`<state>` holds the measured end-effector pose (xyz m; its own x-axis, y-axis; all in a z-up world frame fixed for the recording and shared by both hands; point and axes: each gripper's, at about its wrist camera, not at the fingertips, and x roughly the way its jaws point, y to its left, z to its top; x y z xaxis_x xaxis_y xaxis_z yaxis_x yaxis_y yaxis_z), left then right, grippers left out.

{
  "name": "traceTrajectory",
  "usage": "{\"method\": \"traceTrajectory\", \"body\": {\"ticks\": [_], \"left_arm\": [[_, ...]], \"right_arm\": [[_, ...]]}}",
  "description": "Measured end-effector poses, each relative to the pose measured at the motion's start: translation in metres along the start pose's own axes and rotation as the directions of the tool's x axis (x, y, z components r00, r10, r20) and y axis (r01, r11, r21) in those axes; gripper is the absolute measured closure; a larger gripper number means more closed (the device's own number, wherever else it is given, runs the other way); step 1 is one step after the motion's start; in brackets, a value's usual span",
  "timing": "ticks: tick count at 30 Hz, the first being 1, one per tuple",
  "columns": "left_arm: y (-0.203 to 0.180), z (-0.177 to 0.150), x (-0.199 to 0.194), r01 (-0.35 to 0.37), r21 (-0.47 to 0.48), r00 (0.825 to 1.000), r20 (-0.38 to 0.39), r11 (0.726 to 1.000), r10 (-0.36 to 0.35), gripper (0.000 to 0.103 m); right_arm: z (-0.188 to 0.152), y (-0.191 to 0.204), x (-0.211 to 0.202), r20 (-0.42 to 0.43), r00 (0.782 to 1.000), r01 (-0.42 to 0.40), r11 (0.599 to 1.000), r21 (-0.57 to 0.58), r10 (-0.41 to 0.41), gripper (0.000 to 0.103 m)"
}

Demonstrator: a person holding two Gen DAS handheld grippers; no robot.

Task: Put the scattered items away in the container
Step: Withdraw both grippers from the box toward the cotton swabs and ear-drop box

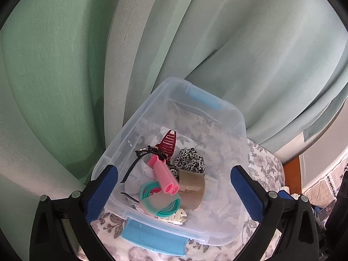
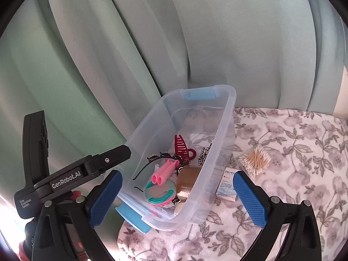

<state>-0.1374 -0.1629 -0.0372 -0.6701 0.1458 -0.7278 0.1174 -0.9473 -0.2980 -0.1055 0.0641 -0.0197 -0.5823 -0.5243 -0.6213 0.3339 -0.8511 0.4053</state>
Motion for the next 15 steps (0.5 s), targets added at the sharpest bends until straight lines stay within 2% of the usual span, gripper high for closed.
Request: {"method": "traceTrajectory", "body": {"ticks": [15], "left_arm": [[-0.03, -0.008, -0.021, 0.003, 0.061, 0.999, 0.041, 0.998, -0.005, 0.0]], "right_arm": [[-0.011, -0.02, -0.031, 0.053, 0.999, 0.007, 0.999, 0.041, -0.009, 0.0]]}}
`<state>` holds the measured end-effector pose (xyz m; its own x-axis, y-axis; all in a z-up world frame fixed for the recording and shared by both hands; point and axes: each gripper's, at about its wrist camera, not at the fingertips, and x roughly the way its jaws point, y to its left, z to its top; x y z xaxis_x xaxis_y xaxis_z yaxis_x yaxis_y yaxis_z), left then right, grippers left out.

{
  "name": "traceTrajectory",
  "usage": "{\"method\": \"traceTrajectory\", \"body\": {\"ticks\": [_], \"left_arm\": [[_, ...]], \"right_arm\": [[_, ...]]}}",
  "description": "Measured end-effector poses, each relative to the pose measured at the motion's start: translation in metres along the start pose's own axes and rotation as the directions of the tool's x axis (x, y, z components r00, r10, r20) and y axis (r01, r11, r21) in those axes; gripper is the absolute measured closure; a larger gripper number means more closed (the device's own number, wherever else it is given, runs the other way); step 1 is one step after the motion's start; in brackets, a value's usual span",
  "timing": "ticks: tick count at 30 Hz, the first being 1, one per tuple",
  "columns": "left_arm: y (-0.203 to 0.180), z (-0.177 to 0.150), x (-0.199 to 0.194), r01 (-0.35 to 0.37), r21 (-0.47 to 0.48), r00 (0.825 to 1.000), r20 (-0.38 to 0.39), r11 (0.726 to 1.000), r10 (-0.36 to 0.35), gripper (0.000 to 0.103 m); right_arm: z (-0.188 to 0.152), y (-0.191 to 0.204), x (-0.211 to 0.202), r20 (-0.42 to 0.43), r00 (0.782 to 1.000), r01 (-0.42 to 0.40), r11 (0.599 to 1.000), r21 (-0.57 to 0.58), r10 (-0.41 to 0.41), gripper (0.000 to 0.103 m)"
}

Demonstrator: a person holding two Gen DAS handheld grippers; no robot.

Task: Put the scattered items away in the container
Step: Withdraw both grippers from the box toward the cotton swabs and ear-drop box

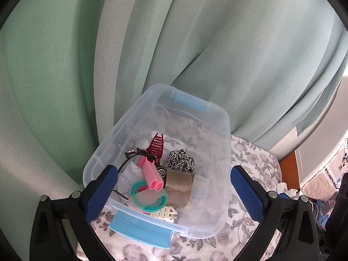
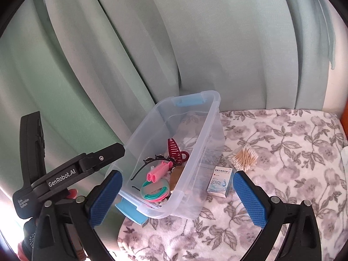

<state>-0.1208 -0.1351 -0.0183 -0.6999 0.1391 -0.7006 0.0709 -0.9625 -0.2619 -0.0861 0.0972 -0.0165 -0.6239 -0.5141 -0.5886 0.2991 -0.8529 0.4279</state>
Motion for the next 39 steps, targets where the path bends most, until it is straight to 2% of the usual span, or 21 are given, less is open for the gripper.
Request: {"method": "traceTrajectory", "body": {"ticks": [11, 18, 23, 30, 34, 39], "left_arm": [[-0.043, -0.014, -0.01, 0.067, 0.075, 0.998, 0.007, 0.995, -0.068, 0.0], [-0.075, -0.03, -0.007, 0.135, 0.109, 0.991, -0.019, 0.985, -0.133, 0.0], [-0.097, -0.047, 0.001, 0.203, 0.122, 0.979, -0.054, 0.971, -0.198, 0.0], [-0.12, -0.063, 0.012, 0.257, 0.128, 0.965, -0.086, 0.958, -0.248, 0.0], [-0.128, -0.071, 0.021, 0.307, 0.117, 0.948, -0.122, 0.944, -0.293, 0.0], [-0.137, -0.078, 0.036, 0.313, 0.121, 0.942, -0.169, 0.942, -0.291, 0.0]], "right_arm": [[-0.013, -0.028, -0.029, 0.034, 0.999, 0.01, 0.999, 0.042, -0.012, 0.0], [-0.024, -0.055, -0.047, 0.057, 0.997, 0.04, 0.995, 0.095, -0.046, 0.0], [-0.036, -0.078, -0.059, 0.057, 0.995, 0.079, 0.988, 0.136, -0.087, 0.0], [-0.046, -0.104, -0.067, 0.05, 0.991, 0.113, 0.978, 0.175, -0.124, 0.0], [-0.051, -0.119, -0.068, 0.043, 0.99, 0.126, 0.97, 0.208, -0.138, 0.0], [-0.058, -0.136, -0.064, 0.019, 0.988, 0.143, 0.961, 0.239, -0.151, 0.0]]}}
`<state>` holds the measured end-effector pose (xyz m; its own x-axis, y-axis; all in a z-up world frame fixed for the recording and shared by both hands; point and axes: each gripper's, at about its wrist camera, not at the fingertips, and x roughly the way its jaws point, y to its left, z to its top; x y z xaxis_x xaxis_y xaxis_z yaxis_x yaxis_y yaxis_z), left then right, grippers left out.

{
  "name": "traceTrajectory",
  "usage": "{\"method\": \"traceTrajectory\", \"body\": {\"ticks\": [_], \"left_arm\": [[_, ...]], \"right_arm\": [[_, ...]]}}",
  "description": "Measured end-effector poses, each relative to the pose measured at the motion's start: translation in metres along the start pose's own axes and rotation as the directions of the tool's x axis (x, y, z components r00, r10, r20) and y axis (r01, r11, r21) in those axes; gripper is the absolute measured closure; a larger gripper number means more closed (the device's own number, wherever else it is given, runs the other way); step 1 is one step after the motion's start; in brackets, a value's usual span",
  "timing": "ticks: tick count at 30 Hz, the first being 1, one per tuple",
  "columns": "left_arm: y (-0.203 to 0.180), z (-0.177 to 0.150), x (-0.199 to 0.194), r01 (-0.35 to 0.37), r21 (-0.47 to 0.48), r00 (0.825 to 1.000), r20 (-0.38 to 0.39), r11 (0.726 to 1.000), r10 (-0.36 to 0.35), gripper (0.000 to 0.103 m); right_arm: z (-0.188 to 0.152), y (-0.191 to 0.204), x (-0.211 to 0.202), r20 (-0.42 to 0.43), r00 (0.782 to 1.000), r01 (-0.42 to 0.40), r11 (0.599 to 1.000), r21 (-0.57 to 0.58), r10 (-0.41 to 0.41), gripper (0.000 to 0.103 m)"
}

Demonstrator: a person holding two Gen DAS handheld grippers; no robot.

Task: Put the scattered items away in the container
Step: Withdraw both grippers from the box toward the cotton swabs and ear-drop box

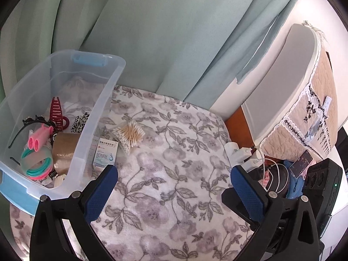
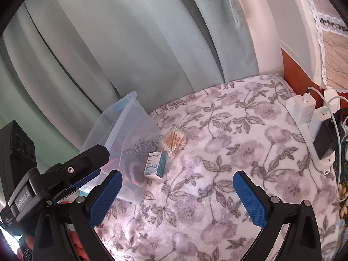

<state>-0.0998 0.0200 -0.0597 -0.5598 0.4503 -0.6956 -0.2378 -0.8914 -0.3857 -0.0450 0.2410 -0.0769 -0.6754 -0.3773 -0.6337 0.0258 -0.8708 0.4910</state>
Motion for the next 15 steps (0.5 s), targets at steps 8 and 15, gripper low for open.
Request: {"method": "traceTrajectory", "body": {"ticks": [8, 15], "left_arm": [[0.001, -0.01, 0.024, -0.101, -0.003, 0.995, -0.024, 0.995, 0.101, 0.0], [0.024, -0.02, 0.052, -0.196, -0.08, 0.978, -0.089, 0.977, 0.189, 0.0]], "right_arm": [[-0.007, -0.024, 0.019, -0.05, 0.998, 0.041, 0.999, 0.032, -0.039, 0.0], [-0.011, -0.047, 0.04, -0.103, 0.992, 0.074, 0.995, 0.06, -0.068, 0.0]]}}
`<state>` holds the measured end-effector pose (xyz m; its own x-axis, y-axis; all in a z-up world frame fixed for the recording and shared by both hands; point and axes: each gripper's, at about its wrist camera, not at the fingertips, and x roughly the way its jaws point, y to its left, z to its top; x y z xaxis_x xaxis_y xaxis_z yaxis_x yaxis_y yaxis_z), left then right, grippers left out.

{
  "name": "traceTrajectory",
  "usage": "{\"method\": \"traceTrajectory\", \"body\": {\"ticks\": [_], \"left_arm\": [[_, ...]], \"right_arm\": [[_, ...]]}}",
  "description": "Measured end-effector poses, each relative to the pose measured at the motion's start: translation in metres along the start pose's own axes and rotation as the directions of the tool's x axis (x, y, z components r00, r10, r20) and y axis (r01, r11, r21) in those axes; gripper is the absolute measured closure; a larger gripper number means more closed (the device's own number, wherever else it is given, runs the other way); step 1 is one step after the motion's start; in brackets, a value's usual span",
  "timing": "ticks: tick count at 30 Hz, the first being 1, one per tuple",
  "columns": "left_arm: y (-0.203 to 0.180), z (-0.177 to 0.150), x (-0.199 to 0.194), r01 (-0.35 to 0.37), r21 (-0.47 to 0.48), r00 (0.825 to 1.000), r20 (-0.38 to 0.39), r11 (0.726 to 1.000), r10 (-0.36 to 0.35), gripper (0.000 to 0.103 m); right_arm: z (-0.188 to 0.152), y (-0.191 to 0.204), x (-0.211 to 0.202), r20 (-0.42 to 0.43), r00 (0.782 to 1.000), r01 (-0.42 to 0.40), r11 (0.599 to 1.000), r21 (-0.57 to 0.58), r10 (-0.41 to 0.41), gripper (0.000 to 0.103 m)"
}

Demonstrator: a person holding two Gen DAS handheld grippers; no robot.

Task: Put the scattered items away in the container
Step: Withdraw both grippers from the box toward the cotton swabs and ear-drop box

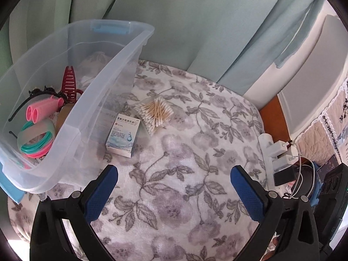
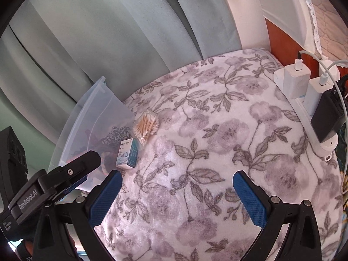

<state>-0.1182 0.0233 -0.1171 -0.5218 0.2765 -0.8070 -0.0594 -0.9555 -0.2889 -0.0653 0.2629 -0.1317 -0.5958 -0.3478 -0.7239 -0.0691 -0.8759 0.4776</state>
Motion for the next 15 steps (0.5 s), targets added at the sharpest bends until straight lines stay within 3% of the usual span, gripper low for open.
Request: {"method": "traceTrajectory", "body": {"ticks": [7, 11, 15], "left_arm": [[0.006, -0.004, 0.026, -0.129, -0.016, 0.992, -0.008, 0.992, 0.129, 0.007], [0.005, -0.005, 0.045, -0.183, -0.017, 0.983, -0.015, 0.983, 0.183, 0.017], [0.011, -0.007, 0.06, -0.206, -0.057, 0.979, -0.015, 0.977, 0.205, 0.018]], "right_arm": [[0.006, -0.014, 0.023, -0.033, 0.999, -0.002, 1.0, -0.007, 0.002, 0.0], [0.009, -0.019, 0.036, -0.055, 0.998, -0.016, 1.0, -0.018, 0.015, 0.0], [0.012, -0.02, 0.048, -0.075, 0.997, -0.039, 0.998, -0.045, 0.035, 0.0]]}}
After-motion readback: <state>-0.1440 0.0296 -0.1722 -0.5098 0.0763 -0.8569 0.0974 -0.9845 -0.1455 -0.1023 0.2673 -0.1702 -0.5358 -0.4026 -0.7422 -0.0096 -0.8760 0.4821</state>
